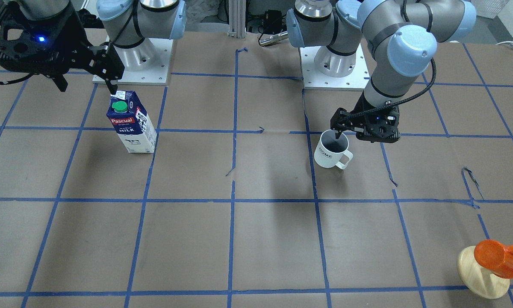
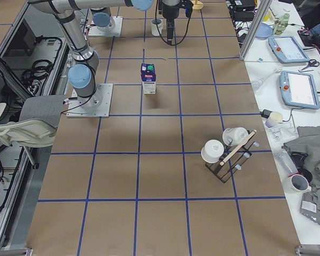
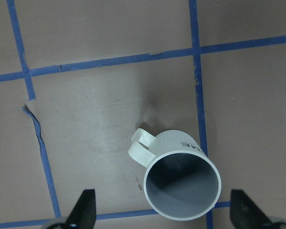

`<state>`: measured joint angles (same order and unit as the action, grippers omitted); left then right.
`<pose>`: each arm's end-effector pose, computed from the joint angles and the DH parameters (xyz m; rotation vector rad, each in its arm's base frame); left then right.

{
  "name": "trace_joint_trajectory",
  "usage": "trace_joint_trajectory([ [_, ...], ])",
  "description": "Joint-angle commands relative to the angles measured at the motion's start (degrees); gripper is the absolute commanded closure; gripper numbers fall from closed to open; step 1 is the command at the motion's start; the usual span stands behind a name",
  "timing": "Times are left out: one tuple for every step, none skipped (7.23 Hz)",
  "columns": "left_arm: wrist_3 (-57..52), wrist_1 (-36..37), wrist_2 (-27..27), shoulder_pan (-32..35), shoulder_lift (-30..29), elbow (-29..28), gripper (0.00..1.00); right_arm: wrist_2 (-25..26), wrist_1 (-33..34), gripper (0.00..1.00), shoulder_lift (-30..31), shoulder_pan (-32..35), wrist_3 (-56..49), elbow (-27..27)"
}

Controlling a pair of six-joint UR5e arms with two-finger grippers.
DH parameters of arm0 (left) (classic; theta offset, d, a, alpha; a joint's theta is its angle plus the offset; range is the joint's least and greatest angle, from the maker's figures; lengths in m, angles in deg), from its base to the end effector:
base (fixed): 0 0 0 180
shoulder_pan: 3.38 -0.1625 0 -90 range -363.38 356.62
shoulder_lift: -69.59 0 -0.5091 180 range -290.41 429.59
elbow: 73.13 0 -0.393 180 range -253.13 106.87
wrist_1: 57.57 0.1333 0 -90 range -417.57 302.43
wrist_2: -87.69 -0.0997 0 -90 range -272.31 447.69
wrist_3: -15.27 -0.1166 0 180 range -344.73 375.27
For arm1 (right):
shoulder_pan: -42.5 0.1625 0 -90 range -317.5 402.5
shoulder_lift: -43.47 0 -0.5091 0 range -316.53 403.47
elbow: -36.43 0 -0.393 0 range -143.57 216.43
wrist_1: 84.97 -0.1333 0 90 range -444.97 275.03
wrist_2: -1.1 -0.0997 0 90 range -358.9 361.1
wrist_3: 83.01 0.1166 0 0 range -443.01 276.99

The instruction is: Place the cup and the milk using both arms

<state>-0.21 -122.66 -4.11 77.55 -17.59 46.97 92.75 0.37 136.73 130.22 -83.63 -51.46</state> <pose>-0.0620 -0.4342 0.3703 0.1754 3.1139 0.0735 0.1114 -0.4683 0.5922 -0.0454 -3.1121 0.0181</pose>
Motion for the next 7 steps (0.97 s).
trace_joint_trajectory([
  [-1.1,5.1,0.0,-1.1,0.4,6.6,0.01,0.0,0.0,0.00,0.0,0.0,0.0,0.0],
  [-0.8,8.6,0.3,-1.4,-0.8,7.1,0.07,0.0,0.0,0.00,0.0,0.0,0.0,0.0],
  [-0.1,10.1,0.2,-1.4,-1.3,7.3,0.40,0.0,0.0,0.00,0.0,0.0,0.1,-0.1],
  [1.1,9.6,0.1,-1.6,-1.6,7.8,0.62,0.0,0.0,0.00,0.0,0.0,0.0,-0.1],
  [2.6,10.5,0.6,-1.7,-2.7,8.3,0.72,0.0,0.0,0.00,0.0,0.0,0.1,-0.1],
  [3.3,10.5,1.7,-1.7,-3.6,8.3,0.90,0.0,-0.1,0.00,0.0,0.0,0.1,-0.1],
  [3.3,10.6,1.8,-1.7,-3.6,7.5,0.93,0.1,-0.1,0.00,0.0,0.0,0.1,-0.1],
])
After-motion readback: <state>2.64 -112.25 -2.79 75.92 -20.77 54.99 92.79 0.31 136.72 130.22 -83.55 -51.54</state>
